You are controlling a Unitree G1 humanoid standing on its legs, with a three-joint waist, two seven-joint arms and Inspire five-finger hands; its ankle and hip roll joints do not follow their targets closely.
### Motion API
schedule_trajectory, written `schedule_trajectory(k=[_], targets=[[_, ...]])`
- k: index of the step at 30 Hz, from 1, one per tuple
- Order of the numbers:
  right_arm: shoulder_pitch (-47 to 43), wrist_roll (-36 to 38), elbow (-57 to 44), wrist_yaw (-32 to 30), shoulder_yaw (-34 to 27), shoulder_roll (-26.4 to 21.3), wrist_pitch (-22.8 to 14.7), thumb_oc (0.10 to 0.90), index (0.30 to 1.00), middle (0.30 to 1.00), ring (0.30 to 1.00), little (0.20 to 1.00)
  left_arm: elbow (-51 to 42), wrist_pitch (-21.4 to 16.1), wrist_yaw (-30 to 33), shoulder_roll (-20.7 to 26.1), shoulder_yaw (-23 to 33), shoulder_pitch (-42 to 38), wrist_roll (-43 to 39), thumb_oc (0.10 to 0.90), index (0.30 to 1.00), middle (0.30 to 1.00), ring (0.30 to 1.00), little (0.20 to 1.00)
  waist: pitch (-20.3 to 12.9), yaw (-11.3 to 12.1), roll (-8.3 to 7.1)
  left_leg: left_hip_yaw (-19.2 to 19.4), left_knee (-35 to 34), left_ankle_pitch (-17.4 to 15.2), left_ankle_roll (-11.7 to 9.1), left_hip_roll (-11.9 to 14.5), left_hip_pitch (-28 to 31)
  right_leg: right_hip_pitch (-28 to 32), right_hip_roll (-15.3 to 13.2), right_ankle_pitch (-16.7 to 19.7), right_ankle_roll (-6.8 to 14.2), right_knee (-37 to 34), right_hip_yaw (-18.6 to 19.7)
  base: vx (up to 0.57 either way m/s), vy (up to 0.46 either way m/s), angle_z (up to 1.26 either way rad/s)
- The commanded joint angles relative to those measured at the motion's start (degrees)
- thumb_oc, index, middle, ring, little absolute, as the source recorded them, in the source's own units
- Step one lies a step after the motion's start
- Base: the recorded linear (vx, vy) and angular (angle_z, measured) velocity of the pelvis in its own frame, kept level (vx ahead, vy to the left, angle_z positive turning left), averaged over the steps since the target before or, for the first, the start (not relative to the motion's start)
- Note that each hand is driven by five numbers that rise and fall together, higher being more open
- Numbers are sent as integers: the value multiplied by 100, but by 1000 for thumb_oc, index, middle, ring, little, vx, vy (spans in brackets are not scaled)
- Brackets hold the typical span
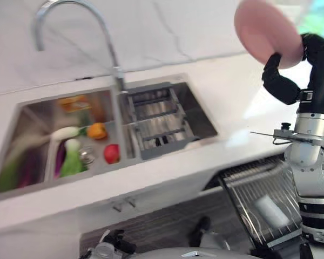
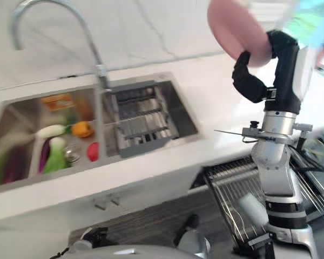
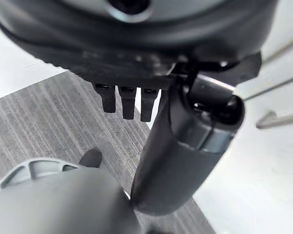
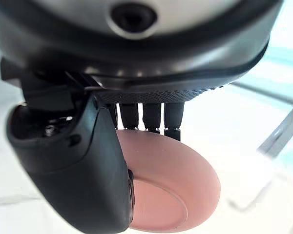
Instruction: Place the dishes in the dishwasher.
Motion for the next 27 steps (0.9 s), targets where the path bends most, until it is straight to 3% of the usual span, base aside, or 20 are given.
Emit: schedule_trajectory(k=[1, 2, 4, 5, 9, 14, 21, 27], targets=[[-447, -662, -467, -471, -425, -563, -228, 400, 300, 300, 300, 300, 582, 103, 20, -217, 16, 405, 421, 800, 900, 900, 900, 900, -5, 221, -11, -91, -296, 678, 91, 53, -520, 980, -1441, -608, 800, 808, -299, -191, -103, -75], [-92, -1081, -142, -523, -523, -893, -91, 400, 300, 300, 300, 300, 558, 57, 10, -131, 130, 421, 416, 800, 900, 900, 900, 900, 9, 141, 5, -55, -280, 754, 95, 158, -611, 1164, -1435, -724, 795, 1073, 114, -151, -82, -69], [54, -1251, -64, -542, -554, -1009, -63, 400, 300, 300, 300, 300, 524, 37, -8, -102, 139, 451, 409, 800, 900, 900, 900, 900, -14, 205, 2, 50, -271, 802, 73, 195, -603, 1239, -1402, -815, 795, 1128, 309, -114, -140, -62], [302, -1548, 85, -471, -571, -1104, 48, 400, 300, 300, 300, 300, 456, -5, -54, -84, 178, 559, 417, 800, 900, 900, 900, 900, -98, 406, -72, 205, -153, 1068, -61, 390, -727, 1594, -1001, -1282, 729, 623, 316, -149, -334, -62], [781, -1847, 281, -338, -349, -1141, 116, 400, 300, 300, 300, 300, 265, -19, -58, -186, 227, 711, 301, 800, 900, 900, 900, 900, -164, 543, -40, 319, 27, 1616, -490, 1041, -829, 1678, -190, -1618, 483, -60, 387, -97, -357, -111], [774, -1744, 1035, -87, 382, -1151, -25, 400, 300, 300, 300, 300, 171, -38, -290, -366, -90, 934, 305, 800, 900, 900, 900, 900, -107, 500, 188, 349, 54, 2017, -744, 1452, -790, 1802, 330, -1905, 227, -271, 419, -53, -177, -59], [839, -1977, 1912, 105, 1304, -1214, -125, 400, 300, 300, 300, 300, 278, -43, -369, -511, -36, 1041, 216, 800, 900, 900, 900, 900, -125, 450, 333, 372, 67, 2247, -911, 1674, -705, 1878, 590, -2102, 51, -282, 374, -12, -77, 3], [609, -1823, 2758, 336, 1847, -1116, -113, 400, 300, 300, 300, 300, 133, -58, -412, -521, -209, 1122, 197, 800, 900, 900, 900, 900, -150, 463, 392, 395, 97, 2208, -893, 1640, -702, 1931, 556, -2057, 19, -245, 259, 22, 1, 11]])
